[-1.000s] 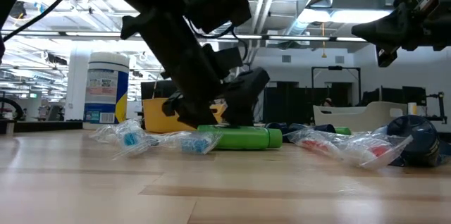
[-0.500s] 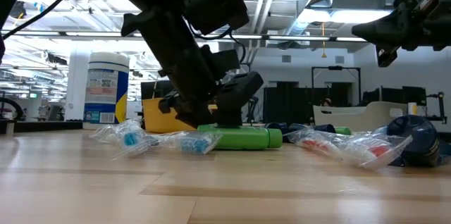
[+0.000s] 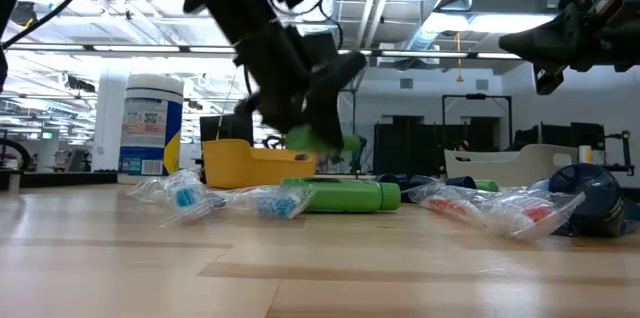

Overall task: Pick & Place Travel size toiletries
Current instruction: Put the green shampoo into the yellow bin

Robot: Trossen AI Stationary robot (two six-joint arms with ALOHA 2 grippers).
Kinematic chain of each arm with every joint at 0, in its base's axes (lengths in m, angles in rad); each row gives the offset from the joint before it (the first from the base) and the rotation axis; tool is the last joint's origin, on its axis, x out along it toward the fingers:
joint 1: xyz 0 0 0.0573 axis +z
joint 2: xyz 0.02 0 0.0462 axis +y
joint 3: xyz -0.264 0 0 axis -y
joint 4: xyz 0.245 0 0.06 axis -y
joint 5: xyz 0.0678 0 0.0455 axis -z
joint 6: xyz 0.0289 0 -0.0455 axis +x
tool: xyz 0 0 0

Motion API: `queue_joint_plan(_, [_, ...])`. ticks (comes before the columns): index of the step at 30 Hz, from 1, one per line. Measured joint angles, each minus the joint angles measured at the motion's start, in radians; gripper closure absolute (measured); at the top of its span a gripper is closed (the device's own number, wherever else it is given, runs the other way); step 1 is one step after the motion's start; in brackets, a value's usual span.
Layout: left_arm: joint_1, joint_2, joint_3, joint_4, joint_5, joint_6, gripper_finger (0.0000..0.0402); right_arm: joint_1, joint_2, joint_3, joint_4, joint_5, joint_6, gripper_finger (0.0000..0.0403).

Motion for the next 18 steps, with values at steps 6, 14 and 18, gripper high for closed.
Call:
queue_joint_plan(6, [0.114,-0.153,0.002,-0.004,-0.142,0.271,0.0246,0.000,0.000,0.000,0.000,0.000,0.000,0.0403])
queue_joint_plan(14, [0.377,-0.271,0.002,-0.006,-0.204,0.472,0.0243,0.000,0.000,0.000,0.000,0.000,0.000,0.0403])
queue_joint_plan(18, [0.494,-0.263,0.002,-0.004,-0.088,0.472,0.0243,0.000,0.000,0.000,0.000,0.000,0.000,0.0403])
